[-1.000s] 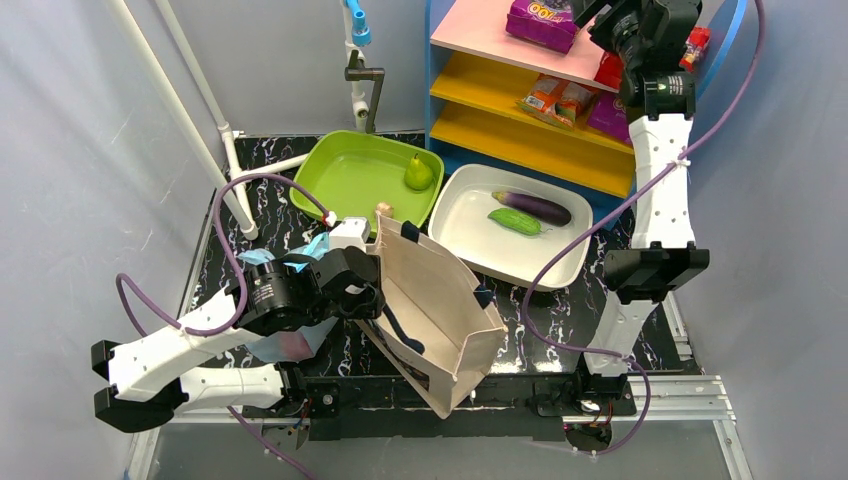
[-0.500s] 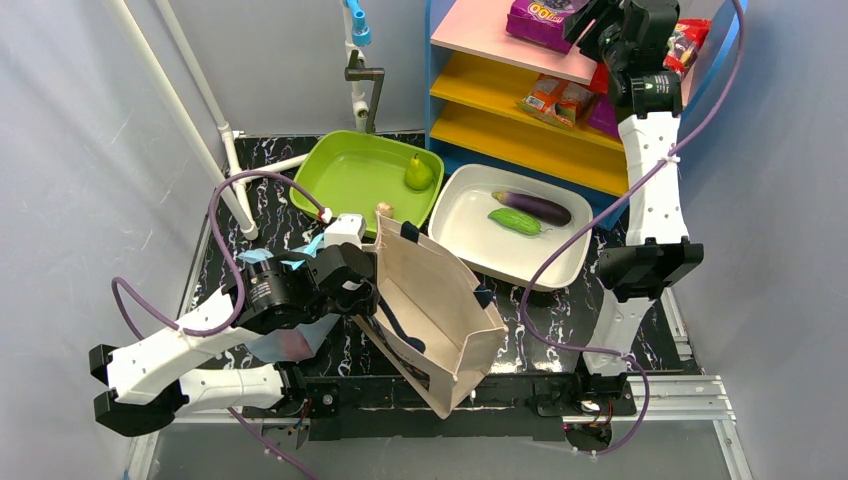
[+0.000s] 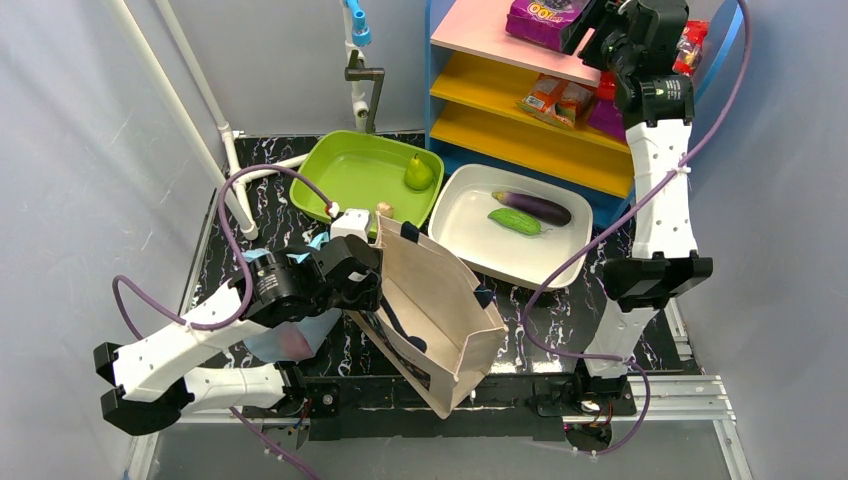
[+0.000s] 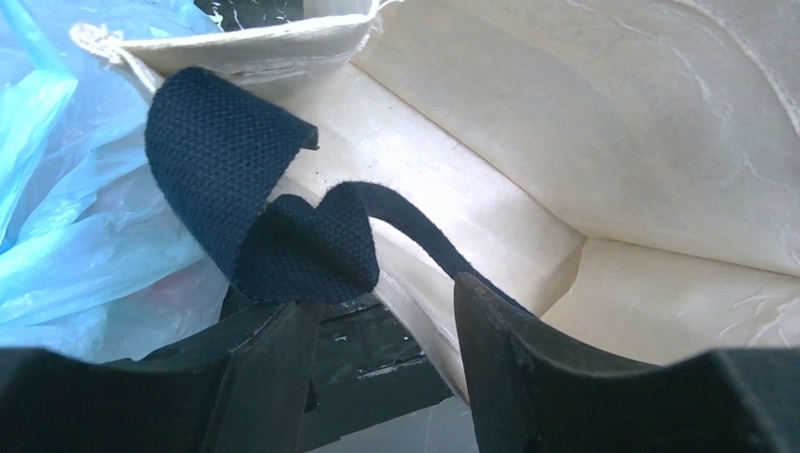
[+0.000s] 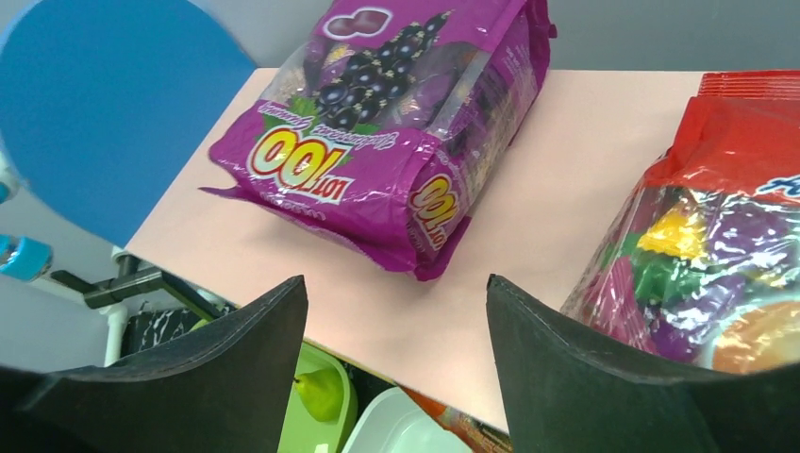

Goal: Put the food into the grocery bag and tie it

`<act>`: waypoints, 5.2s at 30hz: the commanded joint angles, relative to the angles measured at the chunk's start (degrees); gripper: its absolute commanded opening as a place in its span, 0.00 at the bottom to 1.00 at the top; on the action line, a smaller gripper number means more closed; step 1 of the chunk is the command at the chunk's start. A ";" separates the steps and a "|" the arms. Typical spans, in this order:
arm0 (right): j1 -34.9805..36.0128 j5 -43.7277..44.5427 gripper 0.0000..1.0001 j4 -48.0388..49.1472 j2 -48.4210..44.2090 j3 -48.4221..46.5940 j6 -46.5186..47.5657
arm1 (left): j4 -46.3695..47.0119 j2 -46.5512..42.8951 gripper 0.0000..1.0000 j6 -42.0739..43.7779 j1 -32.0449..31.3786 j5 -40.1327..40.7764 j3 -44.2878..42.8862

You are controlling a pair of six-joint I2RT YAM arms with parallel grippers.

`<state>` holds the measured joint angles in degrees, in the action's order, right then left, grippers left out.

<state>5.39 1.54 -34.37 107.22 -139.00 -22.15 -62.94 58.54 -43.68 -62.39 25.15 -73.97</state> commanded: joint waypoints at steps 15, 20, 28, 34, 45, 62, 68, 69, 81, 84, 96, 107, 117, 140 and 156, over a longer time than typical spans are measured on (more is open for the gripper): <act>-0.07 17.53 0.82 -10.71 -21.31 10.11 12.12 | 1.55 -1.24 0.59 1.10 0.37 -5.08 -1.22; 0.03 20.48 0.84 -13.81 -20.81 11.15 14.21 | 2.05 -0.91 0.60 1.13 0.40 -6.78 -0.92; 0.82 21.01 0.86 -17.15 -12.49 0.54 15.99 | 0.55 -1.61 0.61 0.61 0.37 -7.28 -1.03; 5.20 29.87 0.88 -12.81 -9.48 0.37 24.84 | -0.82 -4.65 0.62 -0.84 0.35 -5.37 0.25; 6.39 45.83 0.80 -8.67 -7.90 8.54 34.71 | -3.12 -4.79 0.64 0.37 0.38 -3.75 -0.40; 4.81 44.91 0.08 -14.44 -9.22 10.74 28.10 | -3.31 -2.82 0.64 2.38 0.43 -4.32 -2.33; 5.79 42.94 0.01 -15.80 -11.17 7.83 25.77 | -3.31 -2.06 0.66 2.33 0.43 -4.20 -3.67; 6.35 42.93 0.01 -15.93 -11.50 7.41 25.69 | -3.25 -1.96 0.67 2.36 0.43 -4.27 -3.85; 16.32 43.46 0.01 -17.57 -18.40 7.45 25.27 | -3.52 0.13 0.83 0.87 0.43 -5.28 -6.94; 18.16 43.65 0.01 -17.57 -21.19 8.70 24.90 | -4.63 0.48 0.83 -0.60 0.43 -5.28 -7.57; 21.48 40.54 0.01 -17.01 -34.61 15.60 23.57 | -2.25 -0.86 0.67 -7.68 0.43 -8.66 -1.50; 21.58 4.78 0.01 -15.99 -48.02 28.28 11.70 | 3.40 1.40 0.00 -7.95 0.43 -11.32 0.71; 42.05 -15.72 0.01 -0.37 -43.89 41.42 7.54 | 0.92 -1.51 0.00 -8.82 0.42 -9.66 0.66; 52.51 -10.51 0.01 8.37 -28.51 50.70 23.36 | -2.97 -6.57 0.00 -11.29 0.42 -6.89 3.12; 56.40 4.49 0.01 15.92 -21.50 54.52 26.37 | -4.57 -8.15 0.00 -11.26 0.43 -5.46 3.38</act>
<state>60.60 -0.89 -27.79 84.90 -85.82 3.73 -65.58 51.70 -54.65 -62.19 18.35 -70.87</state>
